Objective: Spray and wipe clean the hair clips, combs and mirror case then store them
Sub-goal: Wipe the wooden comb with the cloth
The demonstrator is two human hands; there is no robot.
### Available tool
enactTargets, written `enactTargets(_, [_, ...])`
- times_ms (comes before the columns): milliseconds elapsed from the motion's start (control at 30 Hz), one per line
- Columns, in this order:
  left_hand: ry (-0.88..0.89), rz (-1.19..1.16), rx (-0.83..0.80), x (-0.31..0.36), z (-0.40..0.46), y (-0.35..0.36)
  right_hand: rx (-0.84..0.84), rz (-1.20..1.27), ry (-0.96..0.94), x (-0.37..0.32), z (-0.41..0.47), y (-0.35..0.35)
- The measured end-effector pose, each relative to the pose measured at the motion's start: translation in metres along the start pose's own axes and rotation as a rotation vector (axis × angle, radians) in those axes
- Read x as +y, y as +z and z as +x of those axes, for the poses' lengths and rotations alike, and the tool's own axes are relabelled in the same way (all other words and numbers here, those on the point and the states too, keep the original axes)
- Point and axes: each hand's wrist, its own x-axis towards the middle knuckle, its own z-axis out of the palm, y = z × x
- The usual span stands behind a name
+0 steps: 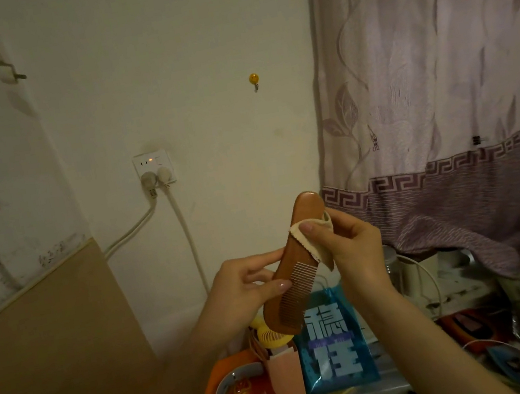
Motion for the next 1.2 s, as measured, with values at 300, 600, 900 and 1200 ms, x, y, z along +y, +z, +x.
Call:
enactTargets(300, [-0.021,0.116,-0.135,-0.003,0.002,-0.011,0.018,-0.12,0.003,0.004,0.005,-0.019])
enactTargets(600, [-0.055,0.075,-0.287,-0.024,0.009,-0.002,-0.047,-0.201,0.114,0.013,-0.001,-0.052])
enactTargets(900, [-0.172,-0.216,-0.175,-0.054,0.002,0.034,0.074,-0.299,0.116,0.042,-0.023,-0.1])
enactTargets(1200, [-0.299,-0.325,-0.108,-0.106,-0.002,0.093,0.254,-0.377,0.205,0.078,-0.06,-0.162])
